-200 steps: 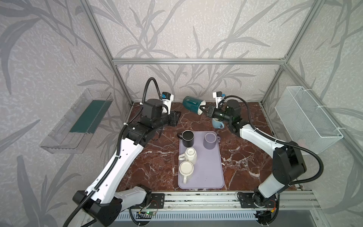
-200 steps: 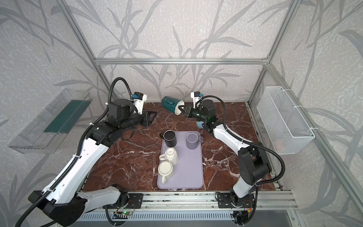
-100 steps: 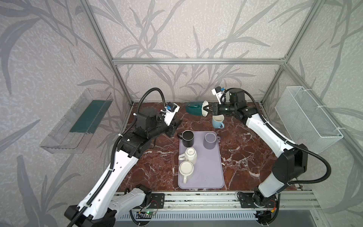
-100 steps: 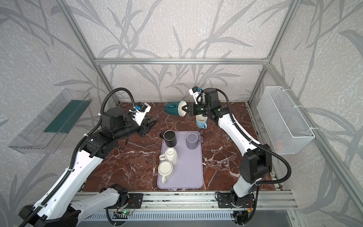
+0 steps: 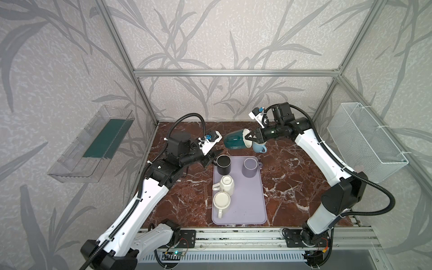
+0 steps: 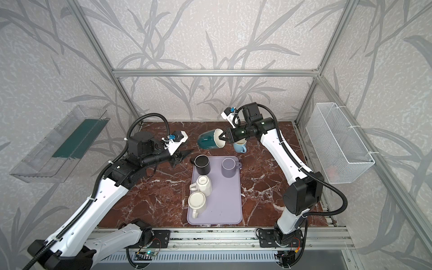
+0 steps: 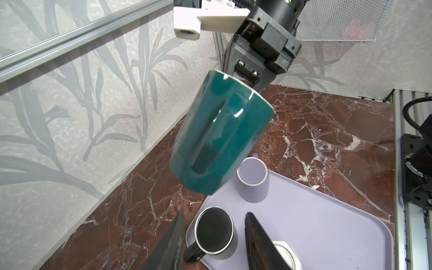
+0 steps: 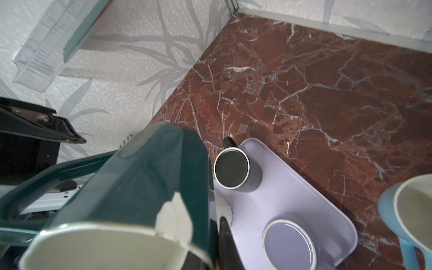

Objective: Turn the mug right side up
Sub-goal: Pass the mug.

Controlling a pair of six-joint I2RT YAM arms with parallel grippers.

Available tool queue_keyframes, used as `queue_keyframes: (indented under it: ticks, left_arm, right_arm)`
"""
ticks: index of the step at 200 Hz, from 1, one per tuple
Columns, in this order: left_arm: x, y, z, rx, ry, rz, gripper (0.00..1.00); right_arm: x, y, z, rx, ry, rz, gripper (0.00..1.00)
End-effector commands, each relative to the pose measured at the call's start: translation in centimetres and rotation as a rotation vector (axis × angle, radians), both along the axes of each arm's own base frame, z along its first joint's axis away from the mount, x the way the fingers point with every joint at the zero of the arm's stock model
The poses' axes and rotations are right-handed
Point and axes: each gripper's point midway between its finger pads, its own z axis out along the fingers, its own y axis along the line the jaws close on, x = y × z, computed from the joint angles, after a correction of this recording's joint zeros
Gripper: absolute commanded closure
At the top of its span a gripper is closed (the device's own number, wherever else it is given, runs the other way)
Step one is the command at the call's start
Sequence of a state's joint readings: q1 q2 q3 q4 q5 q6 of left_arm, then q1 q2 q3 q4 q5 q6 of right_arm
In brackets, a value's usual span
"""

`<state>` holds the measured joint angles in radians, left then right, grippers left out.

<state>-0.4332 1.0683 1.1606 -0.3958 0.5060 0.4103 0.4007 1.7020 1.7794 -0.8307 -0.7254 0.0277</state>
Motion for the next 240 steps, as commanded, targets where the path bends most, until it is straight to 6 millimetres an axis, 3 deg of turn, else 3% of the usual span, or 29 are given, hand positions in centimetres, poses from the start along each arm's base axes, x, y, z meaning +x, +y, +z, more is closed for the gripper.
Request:
queue_keyframes:
  ticks: [1, 71, 100, 104, 122, 160, 199, 240]
  left_arm:
    - [-0.9, -1.3, 1.3, 0.025, -0.054, -0.117, 0.57]
    - [-2.5, -4.0, 0.2, 0.115, 0.025, -0.281, 0.59]
    - [-2.2, -4.3, -0.1, 0.136, 0.026, -0.276, 0.59]
    - [-2.1, -4.4, -0.1, 0.137, 0.025, -0.276, 0.58]
    - [-2.0, -4.7, -0.2, 0.146, 0.019, -0.276, 0.58]
    - [-1.6, -5.3, -1.7, 0.222, 0.045, -0.276, 0.59]
    - [-0.9, -5.3, -1.9, 0.249, 0.021, -0.246, 0.82]
    - [-0.2, -5.2, -1.8, 0.251, 0.001, -0.207, 0.95]
  right_arm:
    - [-1.8, 0.1, 1.6, -0.007, -0.036, 0.064, 1.00]
    - [-2.6, 0.8, 1.0, -0.039, -0.020, 0.094, 1.00]
    - [-3.0, 1.1, 1.4, -0.044, -0.033, 0.109, 1.00]
    - [-2.6, 1.3, 0.4, -0.055, -0.008, 0.111, 1.00]
    - [-2.8, 1.6, 0.5, -0.059, -0.016, 0.124, 1.00]
    - [-3.0, 1.9, 0.8, -0.070, -0.019, 0.139, 1.00]
    - [-3.1, 1.9, 0.6, -0.084, -0.014, 0.145, 1.00]
    - [-3.1, 2.0, 0.2, -0.090, -0.005, 0.148, 1.00]
